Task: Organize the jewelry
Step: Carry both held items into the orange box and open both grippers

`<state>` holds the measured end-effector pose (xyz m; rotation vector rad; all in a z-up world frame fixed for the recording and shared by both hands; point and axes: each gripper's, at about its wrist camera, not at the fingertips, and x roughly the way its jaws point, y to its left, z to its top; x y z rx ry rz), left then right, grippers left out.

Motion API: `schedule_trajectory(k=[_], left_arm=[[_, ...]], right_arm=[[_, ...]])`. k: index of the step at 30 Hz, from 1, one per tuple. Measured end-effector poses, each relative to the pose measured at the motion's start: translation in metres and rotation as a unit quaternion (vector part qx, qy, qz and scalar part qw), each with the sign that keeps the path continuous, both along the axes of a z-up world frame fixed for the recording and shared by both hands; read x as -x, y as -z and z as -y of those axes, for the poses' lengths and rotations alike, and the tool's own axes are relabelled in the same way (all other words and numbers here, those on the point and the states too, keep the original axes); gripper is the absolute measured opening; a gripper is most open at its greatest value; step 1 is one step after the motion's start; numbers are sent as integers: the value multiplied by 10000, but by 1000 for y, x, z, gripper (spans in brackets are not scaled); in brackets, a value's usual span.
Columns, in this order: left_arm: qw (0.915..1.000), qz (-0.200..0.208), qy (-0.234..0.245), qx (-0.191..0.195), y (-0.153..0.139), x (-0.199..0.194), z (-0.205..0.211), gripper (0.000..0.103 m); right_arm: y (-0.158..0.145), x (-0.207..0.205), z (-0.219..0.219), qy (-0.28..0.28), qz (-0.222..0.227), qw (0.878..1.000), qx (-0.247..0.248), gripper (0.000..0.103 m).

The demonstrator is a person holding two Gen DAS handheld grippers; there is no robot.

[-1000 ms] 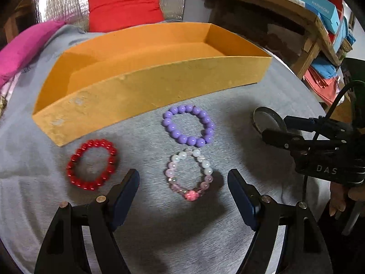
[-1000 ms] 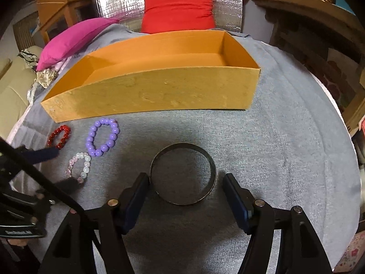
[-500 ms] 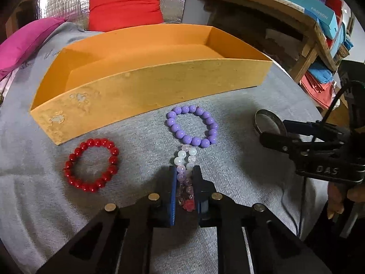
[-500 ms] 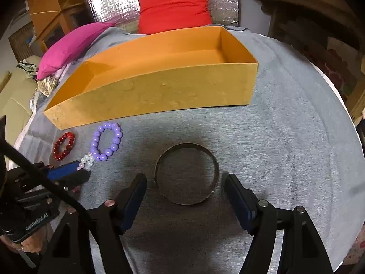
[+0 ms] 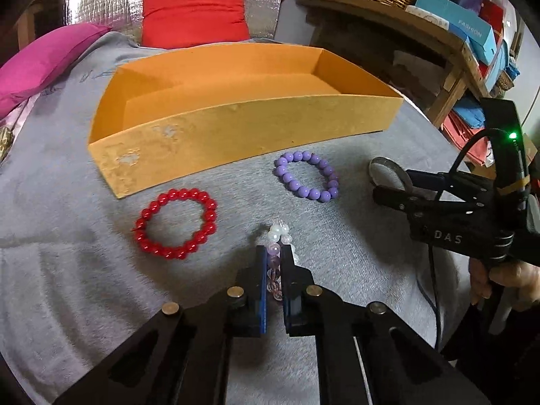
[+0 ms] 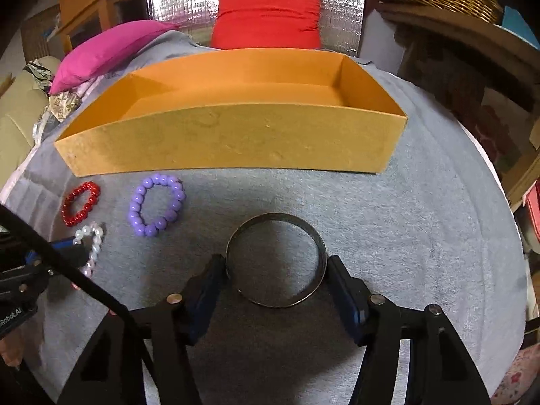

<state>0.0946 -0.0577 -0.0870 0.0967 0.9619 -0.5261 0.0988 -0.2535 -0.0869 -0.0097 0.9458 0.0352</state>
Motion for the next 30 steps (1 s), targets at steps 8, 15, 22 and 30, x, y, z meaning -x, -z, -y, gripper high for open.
schedule_trajectory(k=[8,15,22,30], left_arm=[[10000,26,73,53,-3,8,-10,8],[9999,27,84,62,-3,11,-13,8],[9995,176,228,113,-11,14,-8,8],[9971,509,174,546,-43,14,-16,8]], right_arm=[[0,-1,-19,-245,91,9997,31,64],[2,0,-13,-217,63,9997,12,64],[-1,6,-8,-238,153,9996,19,64],[-31,17,6,-176,634,9968,-463,63]])
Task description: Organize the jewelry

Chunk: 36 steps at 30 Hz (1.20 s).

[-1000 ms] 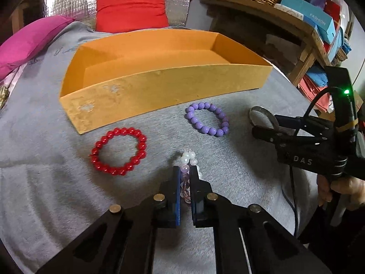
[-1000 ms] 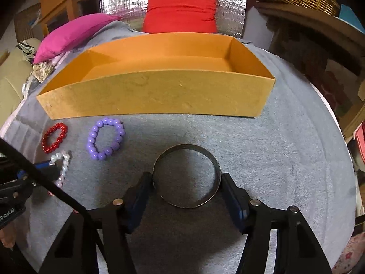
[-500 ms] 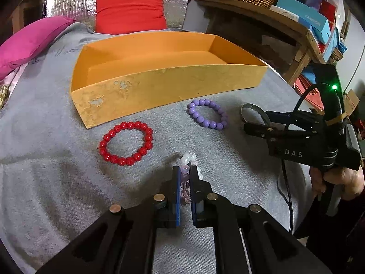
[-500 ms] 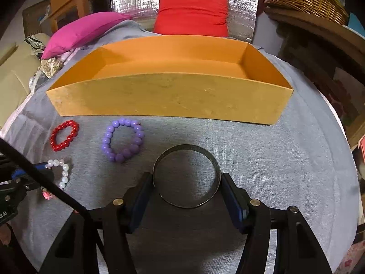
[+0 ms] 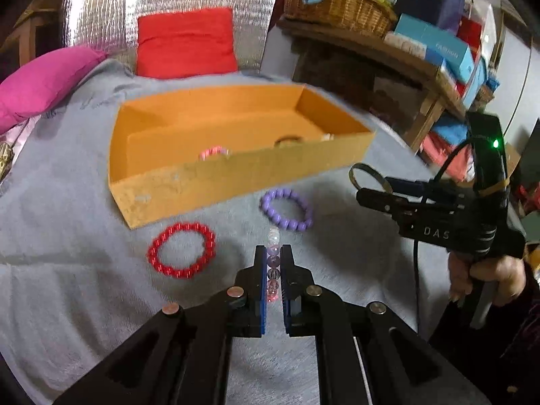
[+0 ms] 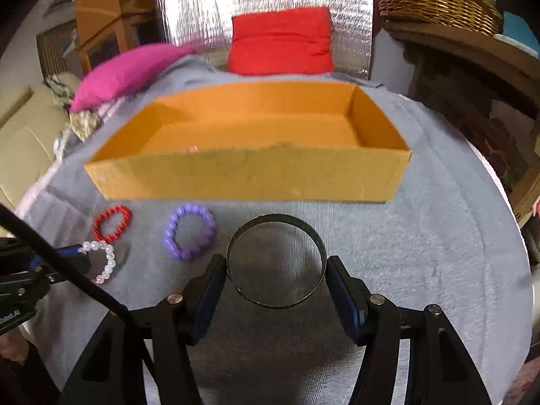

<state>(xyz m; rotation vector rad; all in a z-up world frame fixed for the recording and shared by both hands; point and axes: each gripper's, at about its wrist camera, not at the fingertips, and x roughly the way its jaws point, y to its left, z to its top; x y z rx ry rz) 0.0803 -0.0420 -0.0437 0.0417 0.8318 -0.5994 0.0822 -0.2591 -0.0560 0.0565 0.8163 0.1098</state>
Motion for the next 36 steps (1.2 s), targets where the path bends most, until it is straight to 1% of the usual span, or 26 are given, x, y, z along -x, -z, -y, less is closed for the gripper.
schedule_trajectory(k=[4,7,9,11,13,14,16,17,18,21,25,29,32,34,36], left_arm=[[9992,143,-166,319,-21,-11,-5,8],[9981,231,-343,464,-38,-26,-7,8],[9972,284,-419,547,-49,-39,-7,8],[9964,439,-559,462,-58,-57,-6,8],[9954,405,-701,505,-62,-80,-7,8],[9948,380,-768,554,-62,-90,-8,8],[9937,349,-939,498,-59,-109,-10,8],[9931,300,-1021,493,-54,-120,-11,8],[9924,204,-1083,550,-48,-131,-13,8],[9910,-67,-1180,636,-31,-150,-17,8],[9912,-233,-1177,551,-16,-165,-15,8],[9920,-326,-1181,319,-6,-176,-7,8],[9913,-445,-1221,227,3,-182,-3,8],[9913,-497,-1220,-25,9,-184,2,8],[9909,-565,-1219,-111,15,-186,3,8]], right_arm=[[-20,2,4,-6,362,9991,-226,63],[-38,-6,3,7,615,9975,-345,64],[-47,-15,1,12,707,9965,-438,64],[-56,-27,0,11,752,9953,-611,64],[-60,-49,-4,-54,700,9944,-790,64],[-61,-61,-7,-82,633,9948,-794,64],[-60,-86,-13,-68,490,9959,-752,64],[-59,-98,-16,-88,429,9958,-807,64],[-57,-107,-17,-126,364,9956,-850,64],[-49,-140,-29,-130,128,9968,-782,64],[-36,-170,-38,-113,-124,9971,-738,64],[-22,-186,-40,-83,-355,9969,-696,64],[-11,-201,-42,-61,-566,9959,-705,64],[-7,-206,-43,-58,-663,9954,-686,64],[1,-214,-47,-44,-807,9947,-639,64]])
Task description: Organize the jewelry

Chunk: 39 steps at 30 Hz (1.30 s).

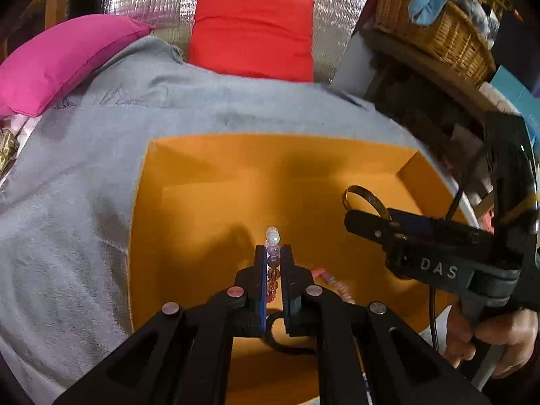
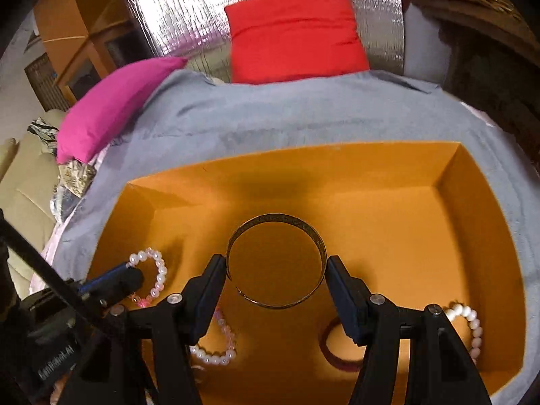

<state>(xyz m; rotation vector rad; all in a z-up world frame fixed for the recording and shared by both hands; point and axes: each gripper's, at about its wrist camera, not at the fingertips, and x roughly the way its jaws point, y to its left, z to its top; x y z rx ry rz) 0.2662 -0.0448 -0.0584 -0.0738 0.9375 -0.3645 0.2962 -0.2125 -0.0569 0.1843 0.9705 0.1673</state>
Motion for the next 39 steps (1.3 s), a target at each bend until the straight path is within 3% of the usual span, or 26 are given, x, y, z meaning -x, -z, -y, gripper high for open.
schedule_trajectory(k=[5,6,9,10,13,14,18,22,26,29,31,34,39], left_arm=[[9997,-93,-146,-160,7,-4,-3,8],[9996,-92,-167,-210,8,-5,-3,8],[9994,-123,-163,-283,8,-4,-3,9],[9994,-120,-156,-288,8,-5,-3,14],[9990,59,-244,-383,-1,1,-3,47],[9986,170,-284,-417,-6,4,-4,52],[9971,462,-336,-500,-24,20,-6,55],[9930,792,-462,-749,-40,42,-8,67],[9859,1121,-590,-1093,-51,75,-14,67],[9811,1321,-659,-1251,-53,107,-25,68],[9794,1356,-652,-1346,-51,126,-32,68],[9779,1342,-744,-1420,-41,151,-43,68],[9845,875,-681,-1358,-17,180,-53,68]], right_arm=[[7,-9,0,138,-230,9996,-16,65],[7,-11,2,172,-258,9995,-73,69],[6,-10,6,247,-170,9995,-137,71],[5,-8,8,247,-126,9994,-183,71],[-2,-3,13,298,57,9991,-289,71],[-6,1,15,309,128,9990,-302,71],[-22,20,24,403,370,9979,-357,71],[-35,47,34,503,587,9961,-429,71],[-51,77,41,537,876,9937,-457,70],[-66,113,44,476,1248,9900,-447,54],[-67,135,45,466,1366,9887,-397,54],[-58,169,50,435,1287,9902,-325,53],[-26,205,63,514,727,9952,-413,53]])
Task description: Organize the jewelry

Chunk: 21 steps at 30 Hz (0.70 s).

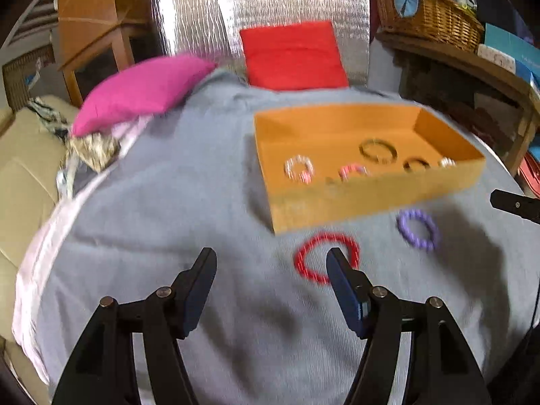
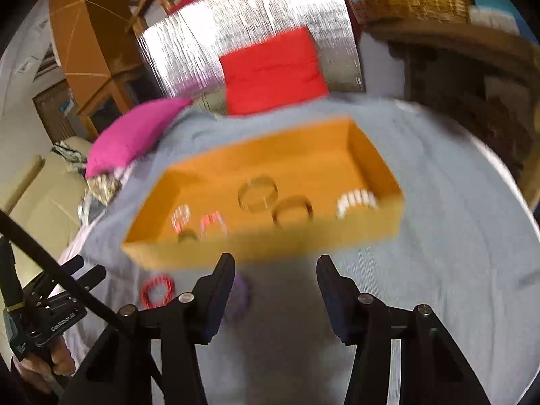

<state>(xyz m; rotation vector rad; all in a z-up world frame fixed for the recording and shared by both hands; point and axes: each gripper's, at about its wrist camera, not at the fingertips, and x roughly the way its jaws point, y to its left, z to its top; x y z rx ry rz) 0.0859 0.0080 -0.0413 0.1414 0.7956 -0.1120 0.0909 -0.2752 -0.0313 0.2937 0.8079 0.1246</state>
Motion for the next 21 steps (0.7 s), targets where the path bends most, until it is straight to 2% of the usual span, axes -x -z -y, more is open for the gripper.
schedule_trajectory(k=[2,6,11,21], left_arm=[[10000,-76,62,3,6,6,1,68],[9995,-155,164,-237,16,4,9,68],[9994,-116,155,-284,16,-3,14,68],[9982,-60,303,-518,17,-5,26,68]], right_arm=[[9,5,1,-5,-164,9998,-74,53],[22,-1,-6,-78,-349,9993,-121,53],[35,-13,-13,-89,-602,9978,-268,53],[37,-18,-35,-195,-669,9975,132,54]])
